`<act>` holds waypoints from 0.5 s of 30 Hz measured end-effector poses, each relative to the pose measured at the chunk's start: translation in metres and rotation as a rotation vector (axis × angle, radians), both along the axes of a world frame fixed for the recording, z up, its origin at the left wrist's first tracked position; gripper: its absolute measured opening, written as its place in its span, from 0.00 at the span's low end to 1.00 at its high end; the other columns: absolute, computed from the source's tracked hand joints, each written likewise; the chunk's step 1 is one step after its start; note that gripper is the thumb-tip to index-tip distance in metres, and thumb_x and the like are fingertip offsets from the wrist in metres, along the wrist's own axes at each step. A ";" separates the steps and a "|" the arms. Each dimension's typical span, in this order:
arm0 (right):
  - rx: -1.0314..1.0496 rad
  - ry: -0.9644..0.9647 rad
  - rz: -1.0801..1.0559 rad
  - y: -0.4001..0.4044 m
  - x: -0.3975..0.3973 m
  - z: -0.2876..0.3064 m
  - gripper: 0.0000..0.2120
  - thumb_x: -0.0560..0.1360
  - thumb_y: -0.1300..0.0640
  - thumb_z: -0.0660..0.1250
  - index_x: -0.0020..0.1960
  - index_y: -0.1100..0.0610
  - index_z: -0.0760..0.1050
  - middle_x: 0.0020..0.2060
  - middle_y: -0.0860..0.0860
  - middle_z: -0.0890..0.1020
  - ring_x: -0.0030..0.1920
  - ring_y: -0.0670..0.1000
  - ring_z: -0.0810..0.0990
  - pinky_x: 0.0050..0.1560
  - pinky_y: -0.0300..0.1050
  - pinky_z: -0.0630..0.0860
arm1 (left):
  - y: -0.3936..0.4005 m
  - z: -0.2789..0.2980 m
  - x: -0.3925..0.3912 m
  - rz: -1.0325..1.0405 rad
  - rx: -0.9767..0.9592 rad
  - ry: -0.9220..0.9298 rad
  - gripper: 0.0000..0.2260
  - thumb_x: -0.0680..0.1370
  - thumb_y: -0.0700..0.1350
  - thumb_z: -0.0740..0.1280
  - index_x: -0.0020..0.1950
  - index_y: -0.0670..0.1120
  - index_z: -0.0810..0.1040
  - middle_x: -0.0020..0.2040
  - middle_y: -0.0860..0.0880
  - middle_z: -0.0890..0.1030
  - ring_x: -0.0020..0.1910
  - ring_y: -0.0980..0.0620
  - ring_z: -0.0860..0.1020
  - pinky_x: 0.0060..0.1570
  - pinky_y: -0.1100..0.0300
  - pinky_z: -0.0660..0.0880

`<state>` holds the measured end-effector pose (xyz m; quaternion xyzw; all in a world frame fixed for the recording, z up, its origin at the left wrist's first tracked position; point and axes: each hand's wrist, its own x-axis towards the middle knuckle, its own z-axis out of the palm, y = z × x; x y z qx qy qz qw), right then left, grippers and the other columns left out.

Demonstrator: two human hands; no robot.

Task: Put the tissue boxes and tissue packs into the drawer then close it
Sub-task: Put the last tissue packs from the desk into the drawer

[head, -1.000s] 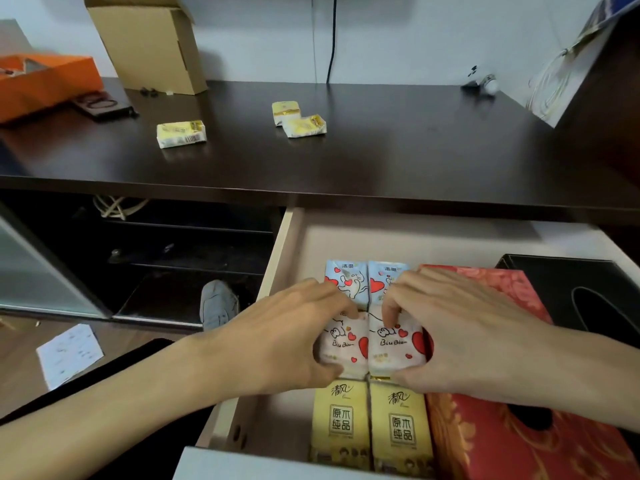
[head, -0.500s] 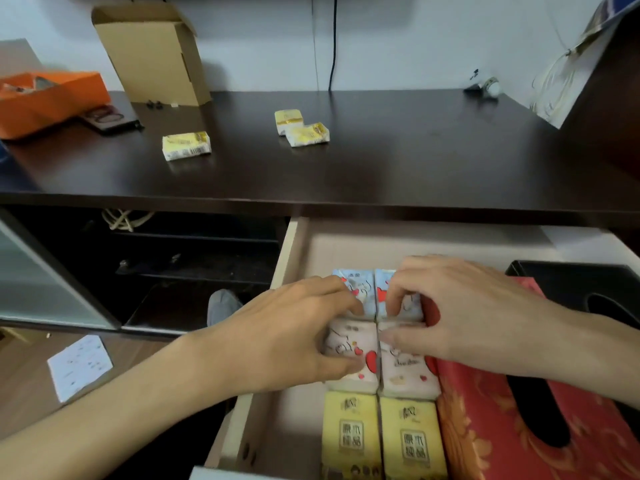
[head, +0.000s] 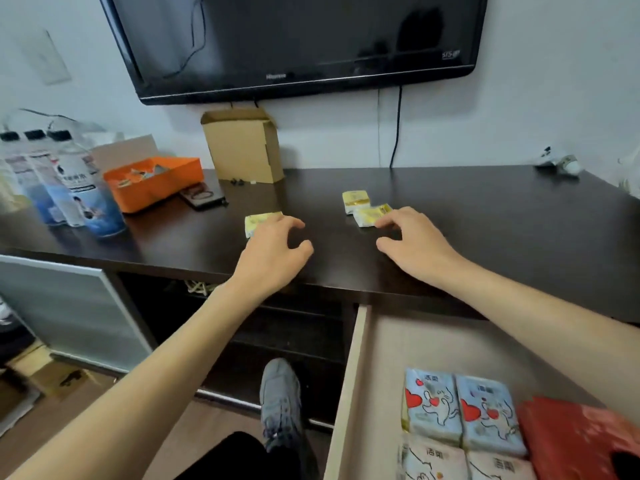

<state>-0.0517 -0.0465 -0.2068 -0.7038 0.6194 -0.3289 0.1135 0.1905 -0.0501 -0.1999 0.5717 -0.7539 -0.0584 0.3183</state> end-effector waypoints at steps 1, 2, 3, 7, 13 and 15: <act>-0.002 0.027 -0.013 -0.012 0.003 0.000 0.18 0.77 0.56 0.67 0.67 0.54 0.78 0.67 0.53 0.76 0.68 0.55 0.72 0.65 0.53 0.71 | -0.015 0.002 0.005 0.038 0.030 -0.017 0.22 0.77 0.51 0.66 0.70 0.47 0.74 0.70 0.47 0.73 0.67 0.48 0.71 0.58 0.56 0.68; -0.006 0.039 -0.023 -0.023 0.005 0.000 0.19 0.77 0.57 0.67 0.68 0.54 0.77 0.68 0.54 0.75 0.69 0.56 0.71 0.66 0.54 0.71 | -0.029 0.003 0.011 0.082 0.062 -0.057 0.24 0.77 0.51 0.66 0.72 0.47 0.72 0.72 0.45 0.70 0.69 0.46 0.68 0.61 0.53 0.68; -0.019 0.046 -0.034 -0.034 0.006 0.000 0.19 0.77 0.57 0.66 0.69 0.54 0.77 0.68 0.54 0.75 0.69 0.56 0.70 0.65 0.55 0.72 | -0.043 0.003 0.016 0.127 0.094 -0.108 0.26 0.77 0.52 0.65 0.74 0.46 0.69 0.74 0.44 0.66 0.72 0.43 0.64 0.64 0.49 0.67; -0.057 0.084 -0.079 -0.078 0.012 0.010 0.20 0.78 0.58 0.62 0.69 0.55 0.76 0.67 0.54 0.76 0.70 0.57 0.69 0.65 0.57 0.73 | -0.087 0.000 0.029 0.245 0.249 -0.238 0.25 0.77 0.55 0.61 0.73 0.46 0.69 0.72 0.40 0.66 0.70 0.37 0.64 0.63 0.44 0.67; 0.052 0.134 -0.157 -0.139 0.026 0.007 0.24 0.77 0.48 0.66 0.71 0.54 0.73 0.67 0.55 0.75 0.67 0.58 0.72 0.57 0.54 0.72 | -0.123 -0.008 0.029 0.196 0.209 -0.222 0.17 0.77 0.58 0.61 0.59 0.48 0.77 0.61 0.43 0.75 0.60 0.40 0.73 0.54 0.48 0.72; 0.083 0.150 -0.204 -0.157 0.031 0.001 0.29 0.75 0.41 0.67 0.71 0.55 0.71 0.66 0.55 0.75 0.66 0.59 0.74 0.54 0.53 0.71 | -0.130 -0.013 0.026 0.169 0.179 -0.163 0.15 0.77 0.59 0.64 0.53 0.49 0.79 0.59 0.44 0.75 0.60 0.41 0.73 0.54 0.50 0.72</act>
